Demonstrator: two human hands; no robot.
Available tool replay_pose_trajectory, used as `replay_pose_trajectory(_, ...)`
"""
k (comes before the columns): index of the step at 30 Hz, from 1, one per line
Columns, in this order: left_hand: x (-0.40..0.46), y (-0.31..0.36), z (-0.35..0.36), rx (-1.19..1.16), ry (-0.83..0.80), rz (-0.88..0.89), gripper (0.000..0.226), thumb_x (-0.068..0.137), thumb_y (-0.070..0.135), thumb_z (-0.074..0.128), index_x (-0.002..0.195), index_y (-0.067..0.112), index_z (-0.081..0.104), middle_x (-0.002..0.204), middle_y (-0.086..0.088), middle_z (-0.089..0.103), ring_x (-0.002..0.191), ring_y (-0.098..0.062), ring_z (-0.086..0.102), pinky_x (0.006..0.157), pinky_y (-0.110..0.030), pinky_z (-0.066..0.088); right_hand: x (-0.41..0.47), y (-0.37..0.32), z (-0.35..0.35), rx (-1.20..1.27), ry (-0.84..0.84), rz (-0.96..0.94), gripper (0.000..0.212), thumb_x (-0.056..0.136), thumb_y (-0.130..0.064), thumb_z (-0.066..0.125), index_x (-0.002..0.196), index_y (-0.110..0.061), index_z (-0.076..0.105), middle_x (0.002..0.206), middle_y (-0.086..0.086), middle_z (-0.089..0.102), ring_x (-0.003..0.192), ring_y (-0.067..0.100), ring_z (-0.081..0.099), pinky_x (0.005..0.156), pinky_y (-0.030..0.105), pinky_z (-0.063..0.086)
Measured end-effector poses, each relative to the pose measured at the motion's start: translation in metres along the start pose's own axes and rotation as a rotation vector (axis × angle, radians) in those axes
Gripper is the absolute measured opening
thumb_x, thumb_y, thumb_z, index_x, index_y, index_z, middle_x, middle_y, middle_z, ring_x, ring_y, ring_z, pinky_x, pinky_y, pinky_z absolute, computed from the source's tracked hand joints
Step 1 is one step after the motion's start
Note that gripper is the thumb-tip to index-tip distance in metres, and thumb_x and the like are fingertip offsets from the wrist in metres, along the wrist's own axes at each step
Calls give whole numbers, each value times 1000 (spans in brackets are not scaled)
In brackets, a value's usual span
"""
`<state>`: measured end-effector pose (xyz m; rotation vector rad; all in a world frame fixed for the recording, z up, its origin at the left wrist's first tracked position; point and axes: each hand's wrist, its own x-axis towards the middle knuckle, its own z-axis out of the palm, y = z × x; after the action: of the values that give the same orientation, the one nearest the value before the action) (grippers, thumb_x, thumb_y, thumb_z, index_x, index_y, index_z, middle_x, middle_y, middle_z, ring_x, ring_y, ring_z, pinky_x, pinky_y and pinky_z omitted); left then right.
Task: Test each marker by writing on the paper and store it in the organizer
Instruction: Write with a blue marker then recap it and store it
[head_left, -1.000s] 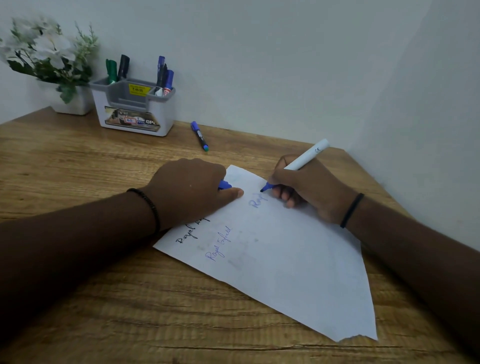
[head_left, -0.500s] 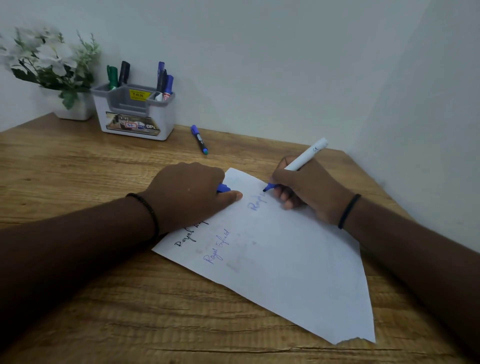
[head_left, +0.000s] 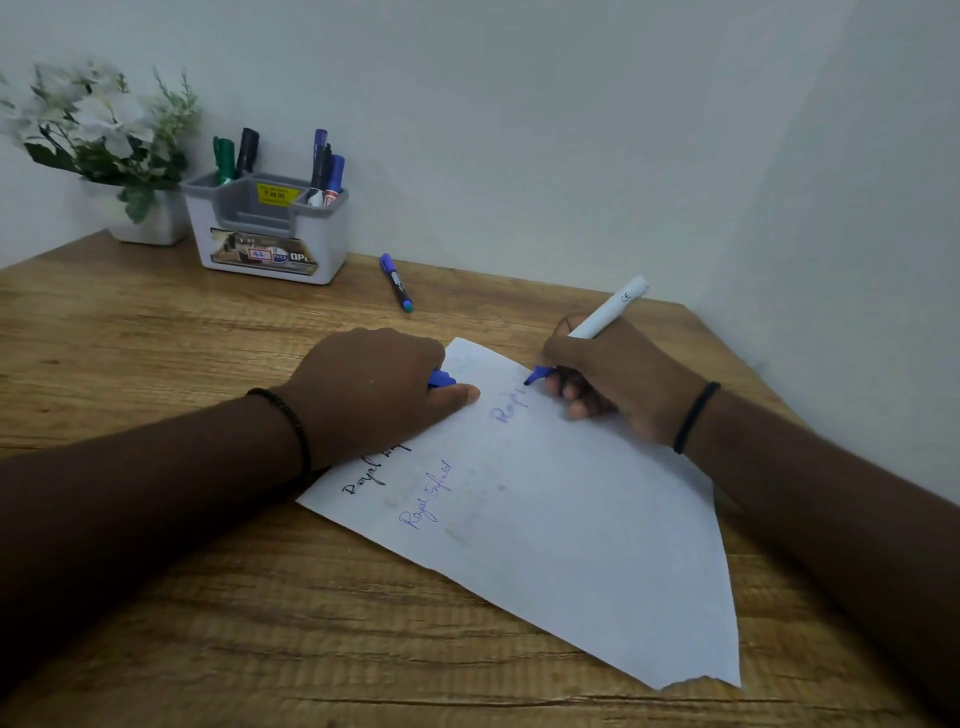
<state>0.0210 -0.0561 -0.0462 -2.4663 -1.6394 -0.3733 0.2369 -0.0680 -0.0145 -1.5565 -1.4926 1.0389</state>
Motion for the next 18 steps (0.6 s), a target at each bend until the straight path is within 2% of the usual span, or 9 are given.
replay_pose_trajectory(11, 0, 0, -2, 8, -26, -7, 53, 85, 72, 30, 78, 24, 49, 71, 7, 54, 66, -12, 51, 58, -29, 37, 1, 0, 0, -21, 10, -7, 6, 88, -11, 62, 83, -10, 59, 70, 10, 63, 52, 15, 48, 42, 23, 46)
replay_pose_trajectory(18, -2, 1, -5, 3, -23, -1, 53, 85, 72, 30, 77, 23, 49, 69, 6, 53, 64, -10, 50, 56, -29, 33, -2, 4, 0, -46, 28, -16, 12, 86, -12, 63, 78, -9, 54, 63, 7, 59, 49, 17, 46, 41, 23, 42)
